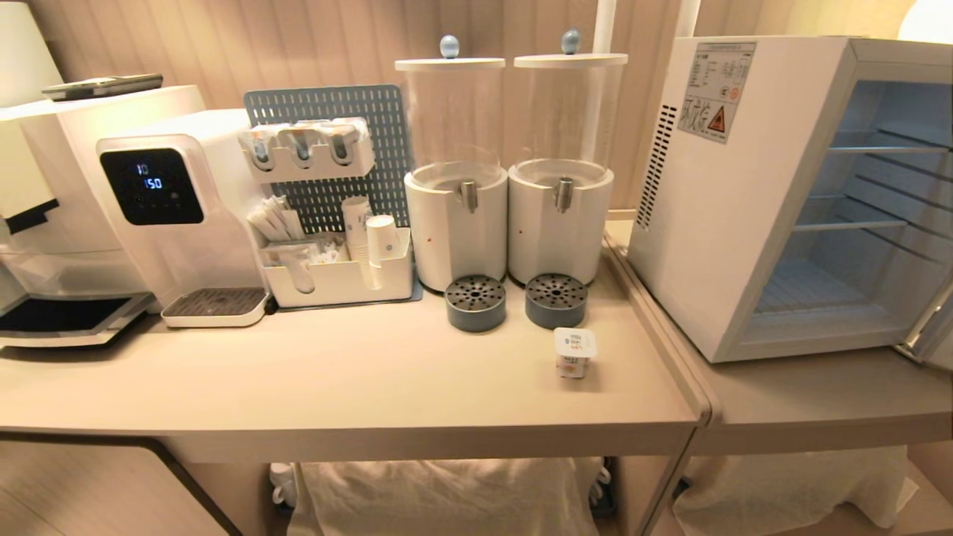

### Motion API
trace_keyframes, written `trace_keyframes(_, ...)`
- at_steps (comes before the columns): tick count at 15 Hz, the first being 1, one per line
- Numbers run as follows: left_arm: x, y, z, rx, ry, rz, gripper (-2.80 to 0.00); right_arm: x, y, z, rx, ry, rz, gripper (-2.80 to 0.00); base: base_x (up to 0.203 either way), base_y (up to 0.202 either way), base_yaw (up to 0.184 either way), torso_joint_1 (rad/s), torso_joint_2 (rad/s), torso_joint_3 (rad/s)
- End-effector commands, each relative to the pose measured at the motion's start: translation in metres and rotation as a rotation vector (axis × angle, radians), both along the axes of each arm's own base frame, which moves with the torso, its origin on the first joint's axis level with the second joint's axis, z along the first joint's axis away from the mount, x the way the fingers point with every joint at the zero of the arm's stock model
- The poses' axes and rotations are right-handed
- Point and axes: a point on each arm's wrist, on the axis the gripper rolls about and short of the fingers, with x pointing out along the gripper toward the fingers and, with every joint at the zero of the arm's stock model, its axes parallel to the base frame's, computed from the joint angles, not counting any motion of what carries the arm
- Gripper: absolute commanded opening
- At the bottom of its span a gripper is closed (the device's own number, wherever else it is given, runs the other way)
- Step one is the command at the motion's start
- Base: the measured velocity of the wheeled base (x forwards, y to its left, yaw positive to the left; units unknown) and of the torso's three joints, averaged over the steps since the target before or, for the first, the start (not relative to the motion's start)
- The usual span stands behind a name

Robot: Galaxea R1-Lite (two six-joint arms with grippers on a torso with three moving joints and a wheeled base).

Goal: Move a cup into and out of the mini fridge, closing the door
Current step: Place the yoghurt on the table

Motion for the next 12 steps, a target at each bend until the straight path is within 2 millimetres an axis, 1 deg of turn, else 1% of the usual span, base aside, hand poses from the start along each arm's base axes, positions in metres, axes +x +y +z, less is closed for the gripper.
trace_keyframes(1, 0.0000, 0.0000, 0.0001, 0.000, -0.001, 0.000, -2.80, 0.0002, 0.0000, -0.0005, 0.000, 0.003, 0.000, -2.80, 0.000, 0.191, 0.003, 0.007, 0.00, 0.002)
trace_keyframes(9, 0.0001, 0.0000, -0.0003, 0.000, 0.000, 0.000, -2.80, 0.0002, 0.0000, -0.0006, 0.000, 0.005, -0.002, -2.80, 0.000, 0.190, 0.001, 0.003, 0.00, 0.000)
trace_keyframes(11, 0.0000, 0.0000, 0.0001, -0.001, -0.001, 0.000, -2.80, 0.0001, 0.0000, -0.0002, -0.002, 0.004, -0.002, -2.80, 0.000, 0.097, 0.002, 0.002, 0.01, 0.000)
trace_keyframes(12, 0.0001, 0.0000, -0.0003, -0.002, 0.000, 0.000, -2.80, 0.0001, 0.0000, -0.0002, -0.002, 0.004, -0.002, -2.80, 0.000, 0.000, 0.000, 0.000, 0.00, 0.000)
